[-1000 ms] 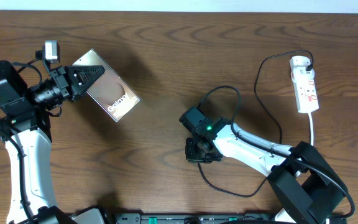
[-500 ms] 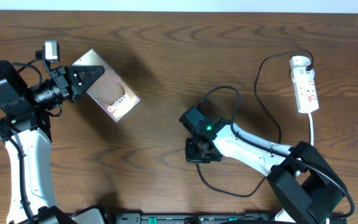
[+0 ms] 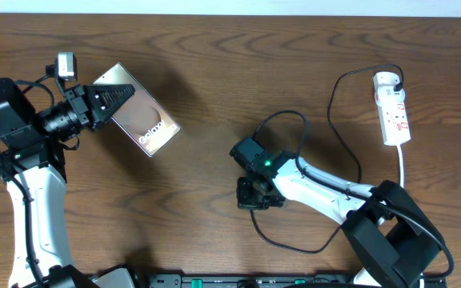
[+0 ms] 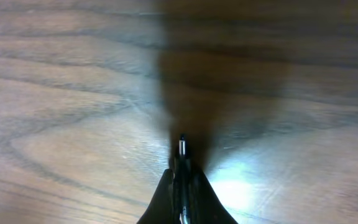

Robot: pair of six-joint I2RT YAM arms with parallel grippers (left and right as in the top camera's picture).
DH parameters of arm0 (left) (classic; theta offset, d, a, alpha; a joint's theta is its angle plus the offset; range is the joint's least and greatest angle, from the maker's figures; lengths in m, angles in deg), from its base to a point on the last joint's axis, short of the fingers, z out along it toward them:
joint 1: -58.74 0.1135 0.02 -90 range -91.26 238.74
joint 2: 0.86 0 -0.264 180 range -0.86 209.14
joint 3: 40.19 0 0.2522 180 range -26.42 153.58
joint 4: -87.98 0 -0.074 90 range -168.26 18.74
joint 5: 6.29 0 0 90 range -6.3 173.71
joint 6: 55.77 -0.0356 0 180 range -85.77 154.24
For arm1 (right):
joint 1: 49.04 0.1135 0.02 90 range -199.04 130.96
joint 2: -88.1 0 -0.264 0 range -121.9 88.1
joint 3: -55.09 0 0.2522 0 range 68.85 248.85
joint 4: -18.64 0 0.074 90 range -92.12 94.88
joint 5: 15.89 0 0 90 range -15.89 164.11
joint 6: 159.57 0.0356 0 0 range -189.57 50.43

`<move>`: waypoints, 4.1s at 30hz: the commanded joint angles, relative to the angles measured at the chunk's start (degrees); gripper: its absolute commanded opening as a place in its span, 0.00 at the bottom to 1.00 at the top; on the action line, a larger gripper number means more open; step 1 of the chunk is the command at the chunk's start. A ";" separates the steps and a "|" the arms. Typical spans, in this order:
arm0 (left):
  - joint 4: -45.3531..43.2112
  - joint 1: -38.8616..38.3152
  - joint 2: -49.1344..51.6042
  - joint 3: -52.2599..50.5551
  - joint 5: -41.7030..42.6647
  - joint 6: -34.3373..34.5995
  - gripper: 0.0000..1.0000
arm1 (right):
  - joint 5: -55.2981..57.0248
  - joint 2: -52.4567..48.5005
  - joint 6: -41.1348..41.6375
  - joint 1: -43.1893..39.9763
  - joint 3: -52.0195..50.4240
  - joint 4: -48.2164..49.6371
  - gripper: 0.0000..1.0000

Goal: Plug charger to phone and switch on socket
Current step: 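Lift the plug with the right gripper toward the phone's bottom edge, then align the plug with the phone's charging port using the right gripper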

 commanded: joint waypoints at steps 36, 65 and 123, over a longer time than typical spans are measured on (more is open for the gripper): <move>-0.92 0.13 -0.09 0.22 2.89 -0.98 0.07 | -68.04 -2.54 -67.82 -10.97 15.28 -10.47 0.01; -2.43 -4.24 -0.09 0.22 2.86 -4.26 0.07 | -76.17 -2.54 -29.20 -11.47 15.28 33.59 0.01; -1.55 -8.50 -0.09 0.22 0.31 -4.66 0.07 | -75.10 -2.54 -23.93 -11.21 15.28 40.68 0.01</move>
